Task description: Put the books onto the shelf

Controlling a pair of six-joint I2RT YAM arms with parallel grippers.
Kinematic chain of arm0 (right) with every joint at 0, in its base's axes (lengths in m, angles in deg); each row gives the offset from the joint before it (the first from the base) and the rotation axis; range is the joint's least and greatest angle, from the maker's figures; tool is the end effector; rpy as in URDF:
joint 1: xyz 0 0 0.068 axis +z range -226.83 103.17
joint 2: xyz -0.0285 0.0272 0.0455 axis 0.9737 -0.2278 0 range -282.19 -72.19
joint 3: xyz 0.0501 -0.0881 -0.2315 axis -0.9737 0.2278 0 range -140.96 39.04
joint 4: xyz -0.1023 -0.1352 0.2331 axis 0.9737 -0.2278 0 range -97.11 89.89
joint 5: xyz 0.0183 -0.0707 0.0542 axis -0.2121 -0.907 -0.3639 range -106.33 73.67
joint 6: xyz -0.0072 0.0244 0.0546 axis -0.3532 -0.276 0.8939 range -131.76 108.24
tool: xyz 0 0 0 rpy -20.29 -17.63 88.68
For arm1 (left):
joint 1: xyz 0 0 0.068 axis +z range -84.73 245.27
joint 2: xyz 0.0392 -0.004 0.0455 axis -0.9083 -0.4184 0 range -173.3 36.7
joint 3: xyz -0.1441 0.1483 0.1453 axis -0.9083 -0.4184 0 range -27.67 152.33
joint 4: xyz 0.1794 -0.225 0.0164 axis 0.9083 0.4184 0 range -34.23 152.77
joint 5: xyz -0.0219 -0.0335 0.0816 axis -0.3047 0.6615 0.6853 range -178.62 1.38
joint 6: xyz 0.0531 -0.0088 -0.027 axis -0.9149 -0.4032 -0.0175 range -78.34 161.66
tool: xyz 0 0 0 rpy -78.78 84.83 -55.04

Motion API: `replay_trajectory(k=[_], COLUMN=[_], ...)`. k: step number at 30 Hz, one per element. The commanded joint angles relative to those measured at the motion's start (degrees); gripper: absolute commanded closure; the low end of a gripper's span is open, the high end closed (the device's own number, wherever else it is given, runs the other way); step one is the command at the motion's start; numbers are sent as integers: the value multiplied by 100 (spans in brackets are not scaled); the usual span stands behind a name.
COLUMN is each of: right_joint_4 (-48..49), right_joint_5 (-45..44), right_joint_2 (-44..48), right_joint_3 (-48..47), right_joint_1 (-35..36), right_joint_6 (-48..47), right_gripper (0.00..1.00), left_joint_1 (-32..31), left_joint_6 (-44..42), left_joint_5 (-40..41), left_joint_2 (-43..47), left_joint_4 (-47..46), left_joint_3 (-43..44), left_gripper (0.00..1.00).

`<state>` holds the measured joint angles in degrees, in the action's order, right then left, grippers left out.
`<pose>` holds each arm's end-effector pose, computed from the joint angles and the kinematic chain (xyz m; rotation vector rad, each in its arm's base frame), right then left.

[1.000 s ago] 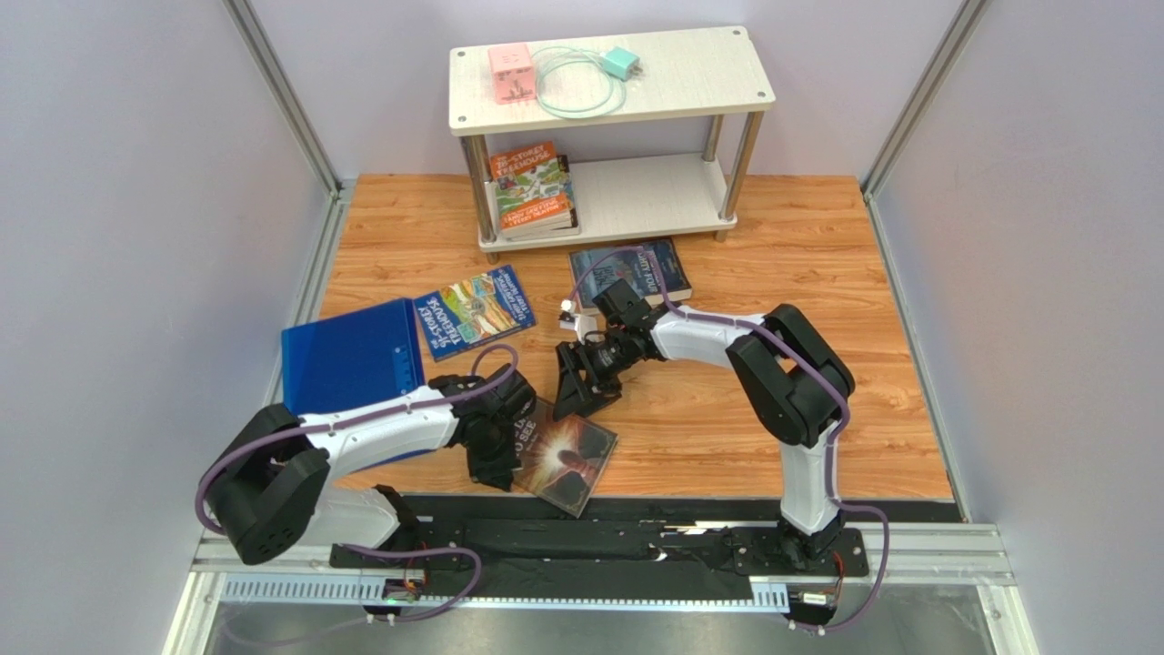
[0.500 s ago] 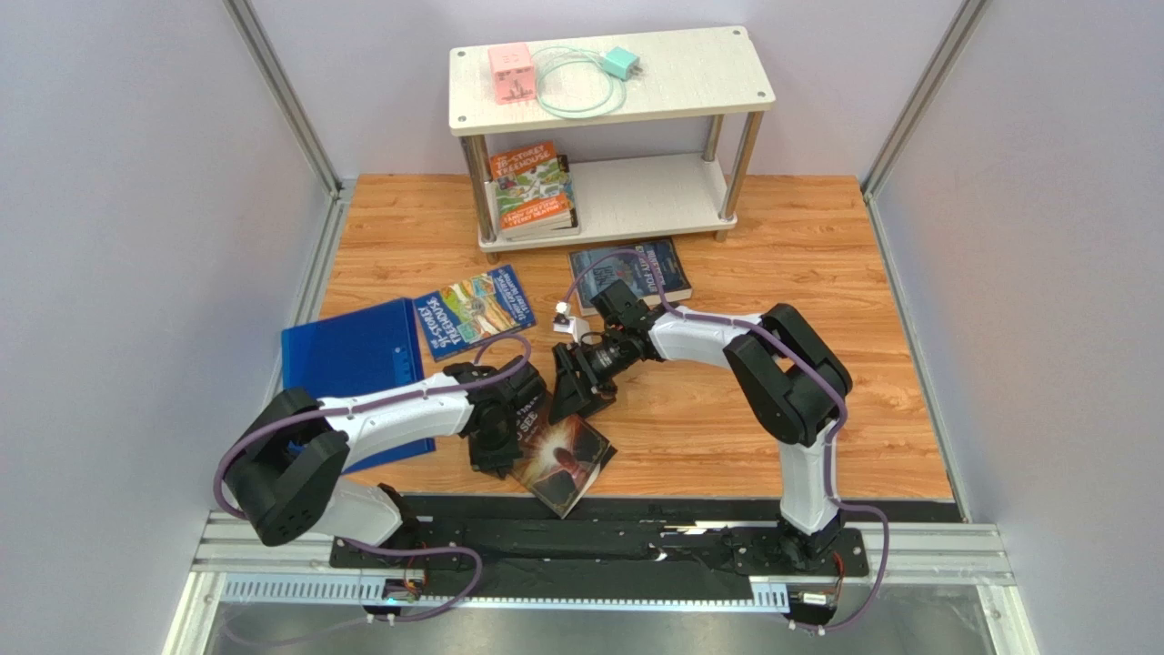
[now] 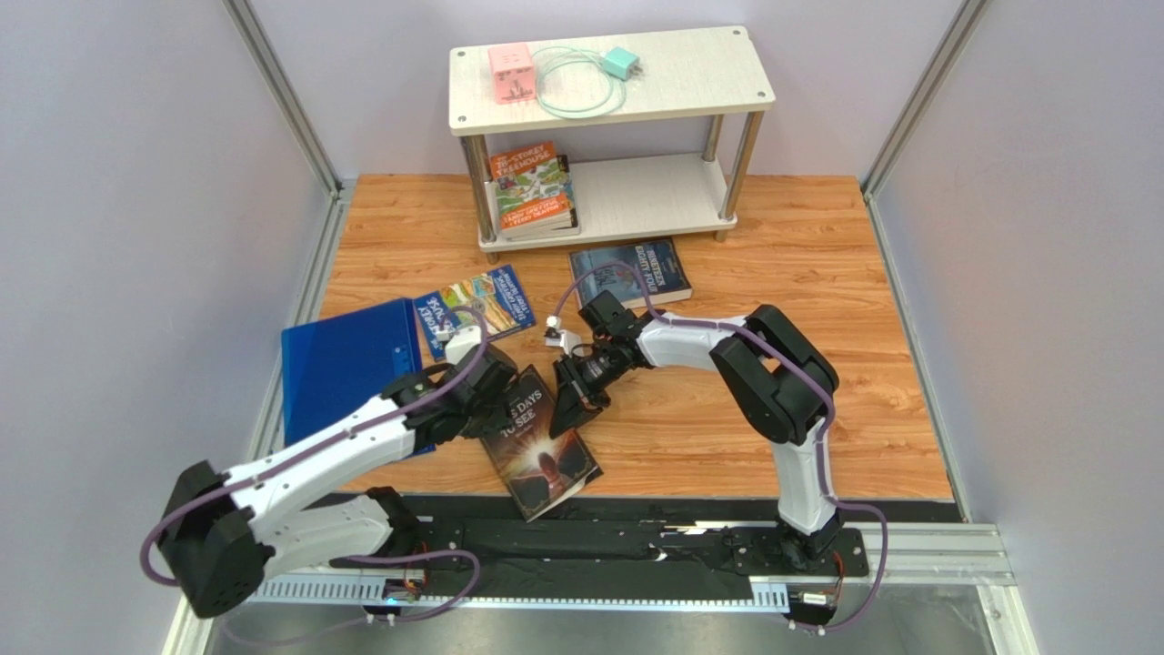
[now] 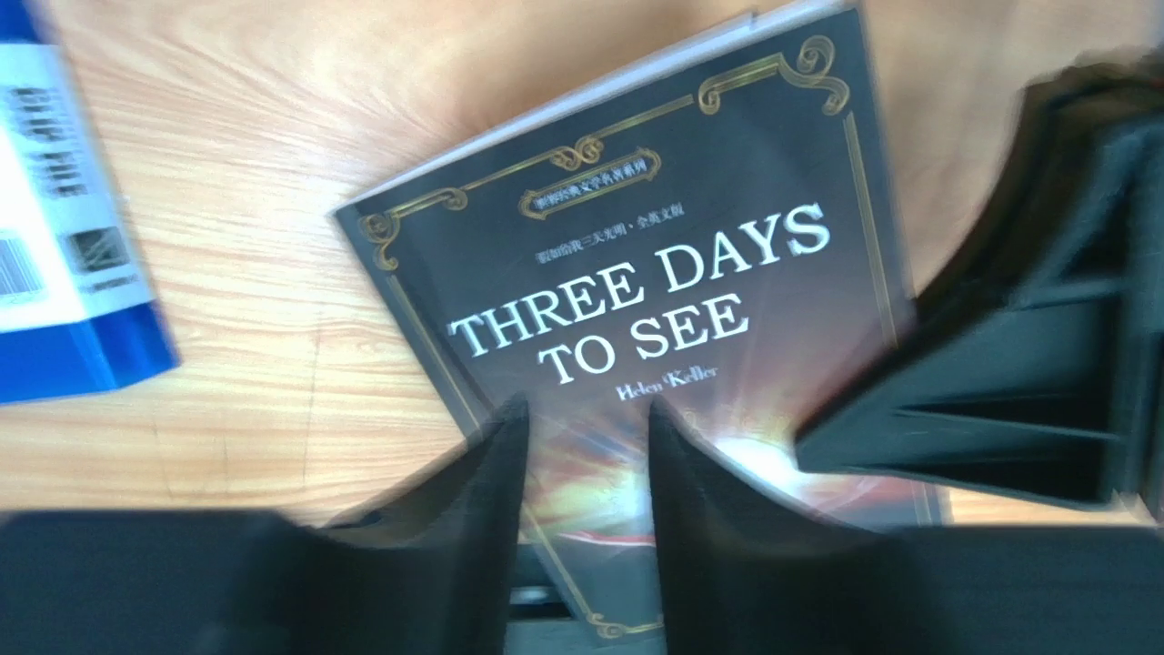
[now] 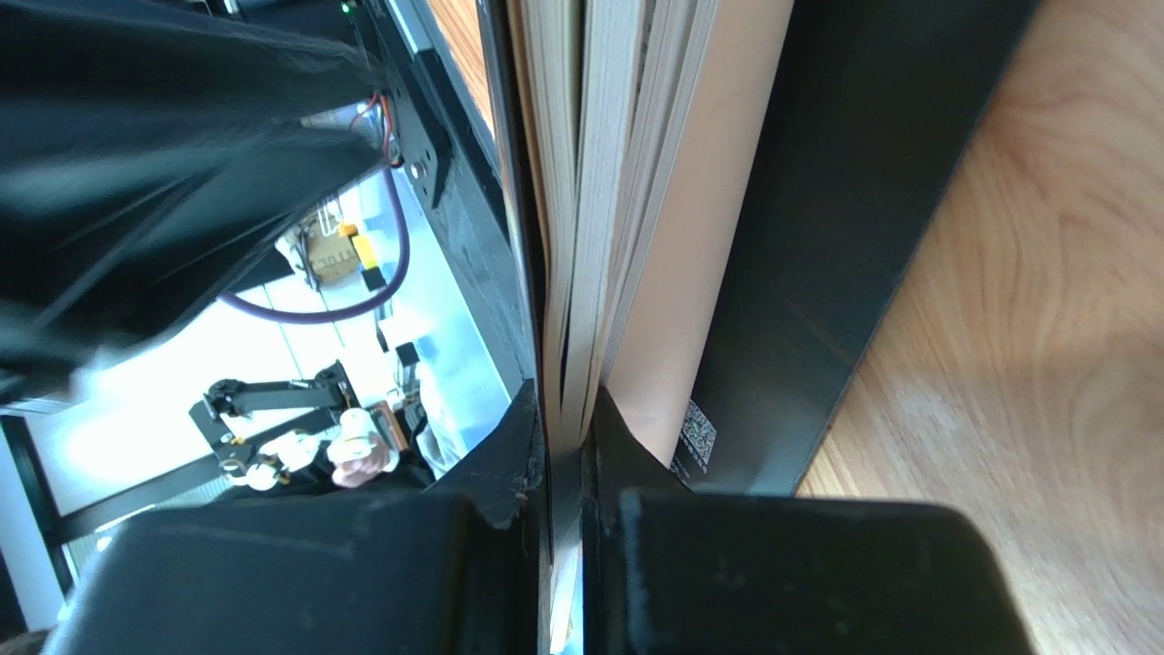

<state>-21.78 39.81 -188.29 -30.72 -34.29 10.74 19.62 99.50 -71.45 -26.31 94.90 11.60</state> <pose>0.2669 0.2952 0.0839 0.7041 -2.4662 -1.4134 0.1752 -0.1604 0.1713 -0.3713 2.5821 -0.2502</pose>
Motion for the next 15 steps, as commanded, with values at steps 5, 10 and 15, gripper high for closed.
replay_trajectory(k=[5,10,15], right_joint_4=[1375,1971,3184], right_joint_5=[-499,-411,291], right_joint_2=[824,1334,1730], right_joint_3=[-161,-337,-275], right_joint_1=[-597,-1019,-1257], right_joint_6=[860,1291,2204], right_gripper=[100,100,100], left_joint_1=[3,21,371], left_joint_6=[-378,-783,-1433], left_joint_5=[823,955,649], left_joint_2=[1738,2309,2556], left_joint_4=[745,359,-388], left_joint_3=[529,644,696], left_gripper=[40,39,32])
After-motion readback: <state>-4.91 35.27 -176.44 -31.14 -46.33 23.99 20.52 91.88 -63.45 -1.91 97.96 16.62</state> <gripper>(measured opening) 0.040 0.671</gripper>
